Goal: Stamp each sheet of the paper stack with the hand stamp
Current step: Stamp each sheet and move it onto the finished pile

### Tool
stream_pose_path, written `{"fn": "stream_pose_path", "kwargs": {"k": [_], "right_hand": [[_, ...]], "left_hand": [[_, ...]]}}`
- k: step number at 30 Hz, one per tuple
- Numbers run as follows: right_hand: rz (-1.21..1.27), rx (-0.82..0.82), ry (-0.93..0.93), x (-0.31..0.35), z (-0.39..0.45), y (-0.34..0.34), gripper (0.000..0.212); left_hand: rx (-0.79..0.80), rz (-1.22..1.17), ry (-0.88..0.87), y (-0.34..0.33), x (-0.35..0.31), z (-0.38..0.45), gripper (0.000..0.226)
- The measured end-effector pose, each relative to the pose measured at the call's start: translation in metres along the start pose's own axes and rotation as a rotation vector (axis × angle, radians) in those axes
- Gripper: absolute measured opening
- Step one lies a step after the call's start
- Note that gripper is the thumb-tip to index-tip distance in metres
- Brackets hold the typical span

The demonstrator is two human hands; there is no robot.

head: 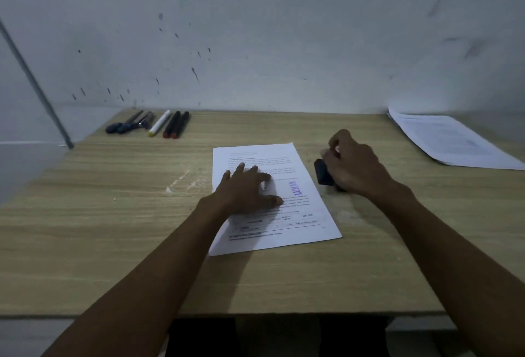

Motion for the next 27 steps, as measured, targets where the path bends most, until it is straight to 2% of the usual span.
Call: {"fn": "stream_pose_path", "kwargs": {"k": [3, 7, 11, 21, 27], "right_hand": [[0.047, -0.029, -0.078, -0.02, -0.002, 0.015, 0.032], [0.059, -0.052, -0.125, -0.04, -0.005, 0.023, 0.03], [0.053, -0.043, -0.113, -0.043, -0.005, 0.017, 0.027], [0.02, -0.015, -0.138, -0.041, 0.016, 0.006, 0.027], [0.012, -0.035, -0.146, -0.04, 0.022, 0.002, 0.031]], "left_hand": [[-0.035, -0.019, -0.012, 0.006, -0.006, 0.002, 0.077], [-0.24, -0.241, -0.083, 0.015, -0.018, -0.001, 0.061], [-0.331, -0.316, -0.123, 0.02, -0.024, -0.004, 0.049], [-0.563, -0.366, -0.045, 0.028, 0.002, -0.017, 0.032], [-0.625, -0.393, 0.069, 0.029, 0.021, -0.017, 0.028]]}}
Point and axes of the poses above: each hand's wrist, its own z-axis towards the middle knuckle, its own y-axis out of the back of the hand, x = y × z, the point moved 2 cm from there along z, towards the middle knuckle, and after that the axes turned 13 degrees about x, right-handed, at the moved point
